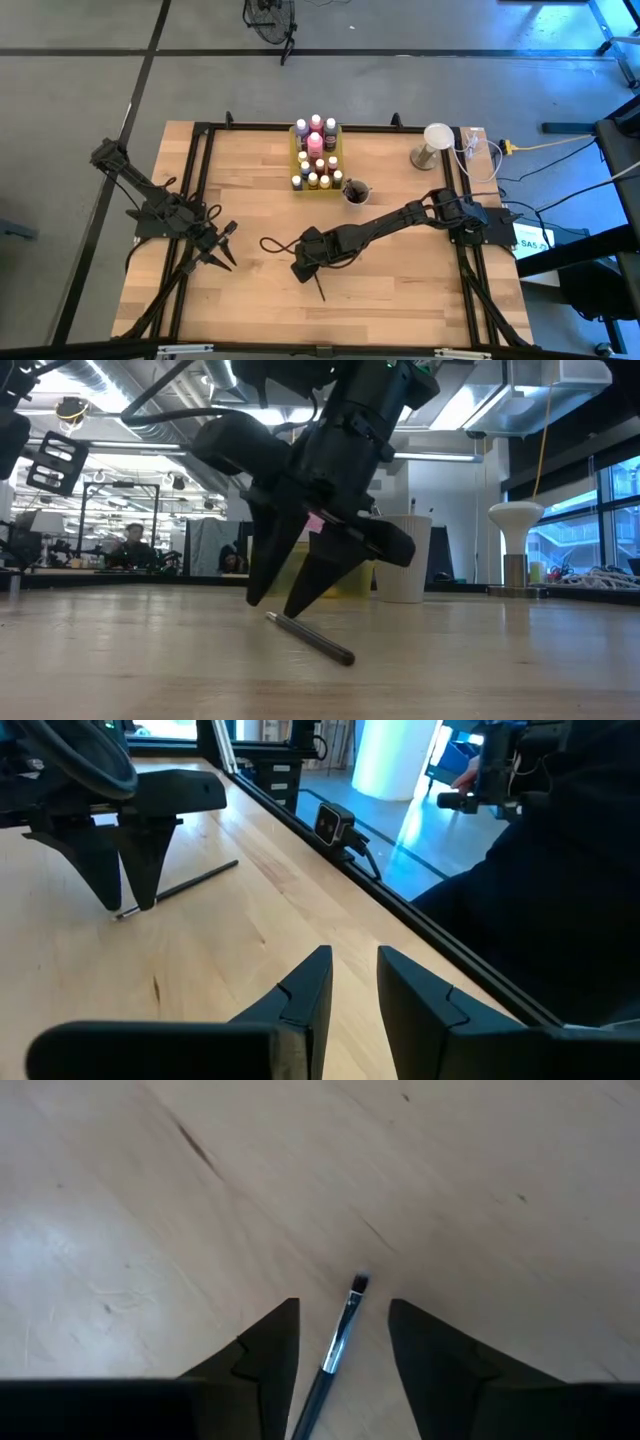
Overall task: Pick & Place Paint Supplies
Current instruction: Put the black paintbrush into the white cup
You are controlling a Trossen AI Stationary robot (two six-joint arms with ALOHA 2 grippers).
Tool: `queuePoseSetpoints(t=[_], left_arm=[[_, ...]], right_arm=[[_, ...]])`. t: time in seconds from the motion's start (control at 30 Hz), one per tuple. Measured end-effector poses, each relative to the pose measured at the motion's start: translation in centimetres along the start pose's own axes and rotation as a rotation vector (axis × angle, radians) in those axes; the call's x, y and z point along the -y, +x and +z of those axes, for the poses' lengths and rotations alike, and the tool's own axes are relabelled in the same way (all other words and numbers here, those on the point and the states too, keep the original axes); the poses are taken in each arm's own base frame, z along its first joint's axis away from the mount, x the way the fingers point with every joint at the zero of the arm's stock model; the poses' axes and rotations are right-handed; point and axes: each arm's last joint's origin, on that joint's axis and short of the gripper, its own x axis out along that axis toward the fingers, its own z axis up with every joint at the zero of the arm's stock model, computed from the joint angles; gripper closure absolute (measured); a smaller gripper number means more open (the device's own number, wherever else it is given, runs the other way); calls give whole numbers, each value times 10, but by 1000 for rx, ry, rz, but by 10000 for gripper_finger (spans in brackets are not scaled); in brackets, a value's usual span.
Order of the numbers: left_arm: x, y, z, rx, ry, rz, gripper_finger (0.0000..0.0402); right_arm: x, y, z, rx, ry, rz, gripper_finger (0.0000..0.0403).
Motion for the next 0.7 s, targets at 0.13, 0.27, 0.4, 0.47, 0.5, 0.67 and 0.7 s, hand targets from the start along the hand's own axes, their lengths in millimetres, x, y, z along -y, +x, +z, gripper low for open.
queuePoseSetpoints(t=[0.13, 0.27, 0.4, 0.47, 0.5, 0.67, 0.7], left_arm=[[0, 0, 0, -3, 0, 1, 324], [0, 0, 0, -3, -4, 0, 323], [0, 0, 0, -3, 2, 0, 325], [0, 0, 0, -3, 8, 0, 327], [0, 0, 0, -3, 8, 0, 327], [0, 0, 0, -5, 8, 1, 325], [0, 0, -1, -7, 8, 1, 325]], right_arm=[[2, 0, -1, -15, 10, -18, 249], [3, 0, -1, -20, 20, -29, 259], [2, 0, -1, -21, 25, -23, 262], [3, 0, 1, -28, 47, -15, 262], [3, 0, 2, -40, 59, -8, 263], [5, 1, 12, -131, 90, 63, 263], [5, 1, 14, -149, 88, 88, 263]])
